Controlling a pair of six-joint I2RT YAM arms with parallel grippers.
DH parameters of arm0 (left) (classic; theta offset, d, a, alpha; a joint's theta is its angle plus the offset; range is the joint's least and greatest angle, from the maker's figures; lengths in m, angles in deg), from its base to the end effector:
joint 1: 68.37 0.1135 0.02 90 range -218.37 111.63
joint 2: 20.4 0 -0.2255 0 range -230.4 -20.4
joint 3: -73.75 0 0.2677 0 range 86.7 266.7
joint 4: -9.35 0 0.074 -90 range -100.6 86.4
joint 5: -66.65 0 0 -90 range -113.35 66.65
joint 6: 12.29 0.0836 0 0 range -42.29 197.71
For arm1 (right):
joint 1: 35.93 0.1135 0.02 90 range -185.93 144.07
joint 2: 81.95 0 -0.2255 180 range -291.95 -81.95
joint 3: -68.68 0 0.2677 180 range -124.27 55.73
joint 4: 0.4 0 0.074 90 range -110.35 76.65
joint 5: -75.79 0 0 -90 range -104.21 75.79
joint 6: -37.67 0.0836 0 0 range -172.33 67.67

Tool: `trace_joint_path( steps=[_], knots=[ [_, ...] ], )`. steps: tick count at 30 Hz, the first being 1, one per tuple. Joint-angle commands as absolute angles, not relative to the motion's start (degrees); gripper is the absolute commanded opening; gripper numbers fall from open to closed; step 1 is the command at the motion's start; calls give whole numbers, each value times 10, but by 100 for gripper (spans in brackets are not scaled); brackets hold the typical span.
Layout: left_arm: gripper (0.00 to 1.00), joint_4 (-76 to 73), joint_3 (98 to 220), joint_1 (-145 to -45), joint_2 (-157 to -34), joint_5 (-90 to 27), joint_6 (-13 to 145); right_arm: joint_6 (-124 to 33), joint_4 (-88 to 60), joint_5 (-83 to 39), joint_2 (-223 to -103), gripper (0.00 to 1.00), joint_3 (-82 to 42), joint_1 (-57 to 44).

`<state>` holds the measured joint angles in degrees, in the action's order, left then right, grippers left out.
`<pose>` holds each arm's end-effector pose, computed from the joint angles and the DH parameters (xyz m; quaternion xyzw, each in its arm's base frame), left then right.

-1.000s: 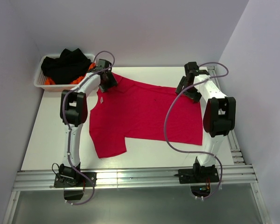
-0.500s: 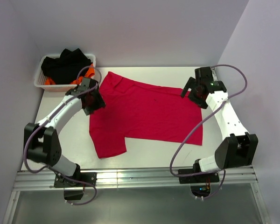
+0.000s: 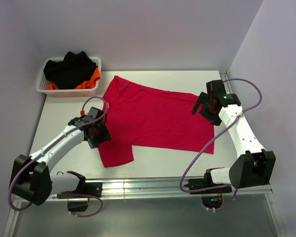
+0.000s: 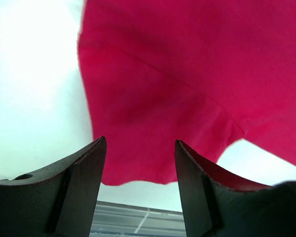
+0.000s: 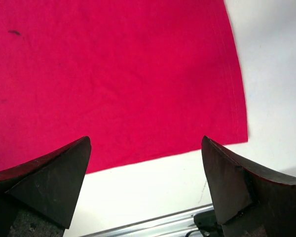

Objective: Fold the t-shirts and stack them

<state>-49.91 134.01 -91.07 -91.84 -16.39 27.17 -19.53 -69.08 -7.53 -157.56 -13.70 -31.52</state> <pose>0.2469 -0.0923 0.1274 -0.2466 0.9523 -0.0531 0.1718 0.3036 0.0137 0.2249 0.2512 0.9354 0.0237 0.2476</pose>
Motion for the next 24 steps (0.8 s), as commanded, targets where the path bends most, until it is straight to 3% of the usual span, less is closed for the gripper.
trace_joint_path(
  steps=[1, 7, 19, 22, 24],
  knots=[
    [64, -503, 1299, -922, -887, -172, 216, -181, -700, -85, -1541, 100, -115, -312],
    [63, -490, 1246, -936, -839, -188, 168, -180, -708, -86, -1511, 100, -79, -313],
    [60, -448, 1179, -992, -879, -175, 100, -177, -721, -81, -1504, 100, -63, -310],
    [55, -412, 1153, -995, -895, -182, 94, -174, -723, -81, -1502, 100, -54, -310],
    [27, -404, 1148, -996, -904, -174, 88, -169, -722, -87, -1496, 100, -40, -311]
  ],
)
